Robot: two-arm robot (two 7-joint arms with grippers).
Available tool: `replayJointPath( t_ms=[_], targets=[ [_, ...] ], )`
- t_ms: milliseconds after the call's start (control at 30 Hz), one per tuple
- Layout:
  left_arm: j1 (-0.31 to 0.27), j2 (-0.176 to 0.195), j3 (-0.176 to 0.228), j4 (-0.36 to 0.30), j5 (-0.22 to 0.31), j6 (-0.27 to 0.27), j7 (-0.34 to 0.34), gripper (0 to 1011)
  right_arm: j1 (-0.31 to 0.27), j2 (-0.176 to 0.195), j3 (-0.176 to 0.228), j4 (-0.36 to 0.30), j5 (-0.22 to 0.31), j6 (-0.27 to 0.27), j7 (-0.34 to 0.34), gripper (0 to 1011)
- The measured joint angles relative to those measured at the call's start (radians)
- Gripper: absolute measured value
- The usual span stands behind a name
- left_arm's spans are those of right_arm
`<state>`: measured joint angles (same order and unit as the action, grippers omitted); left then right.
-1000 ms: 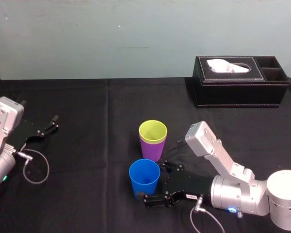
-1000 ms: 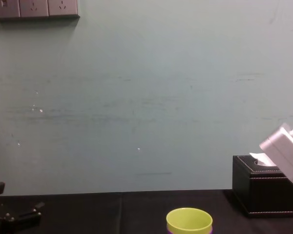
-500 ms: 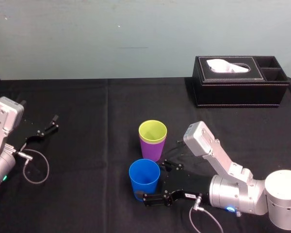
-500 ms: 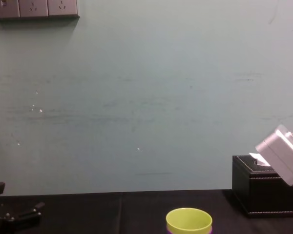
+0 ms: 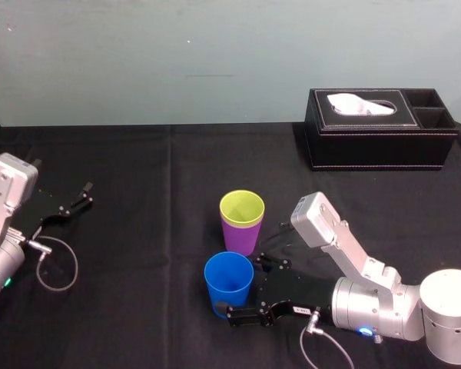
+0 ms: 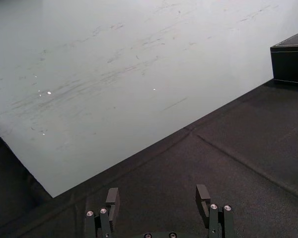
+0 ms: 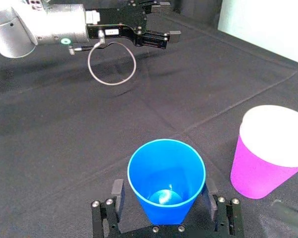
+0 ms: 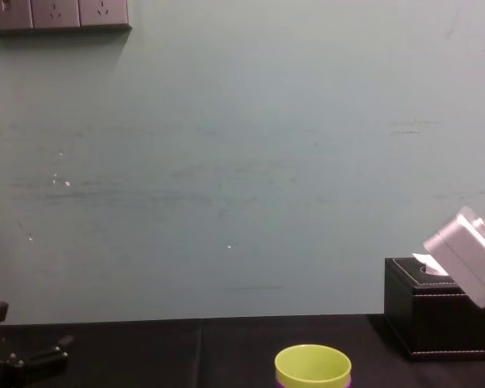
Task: Stack the three plastic cups sequentially using one hand.
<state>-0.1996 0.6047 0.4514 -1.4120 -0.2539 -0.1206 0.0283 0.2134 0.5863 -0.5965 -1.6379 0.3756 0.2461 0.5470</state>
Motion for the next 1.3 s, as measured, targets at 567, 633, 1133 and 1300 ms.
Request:
replayJointPath(
  t_ms=[567,633,1133,1300],
  targets=[
    [0.0,0.0,0.0,0.0,0.0,0.0,0.0,1010,0.0,0.001,0.0,-0.001,0.001,0.0,0.001,735],
    [0.0,0.0,0.0,0.0,0.0,0.0,0.0,1010,0.0,0.001,0.0,-0.001,0.001,0.0,0.001,726],
    [0.0,0.0,0.0,0.0,0.0,0.0,0.0,1010,0.0,0.001,0.0,-0.001,0.001,0.0,0.001,720],
    [0.0,0.0,0.0,0.0,0.0,0.0,0.0,1010,-0.007,0.007,0.007,-0.013,0.001,-0.001,0.001,720]
  ],
)
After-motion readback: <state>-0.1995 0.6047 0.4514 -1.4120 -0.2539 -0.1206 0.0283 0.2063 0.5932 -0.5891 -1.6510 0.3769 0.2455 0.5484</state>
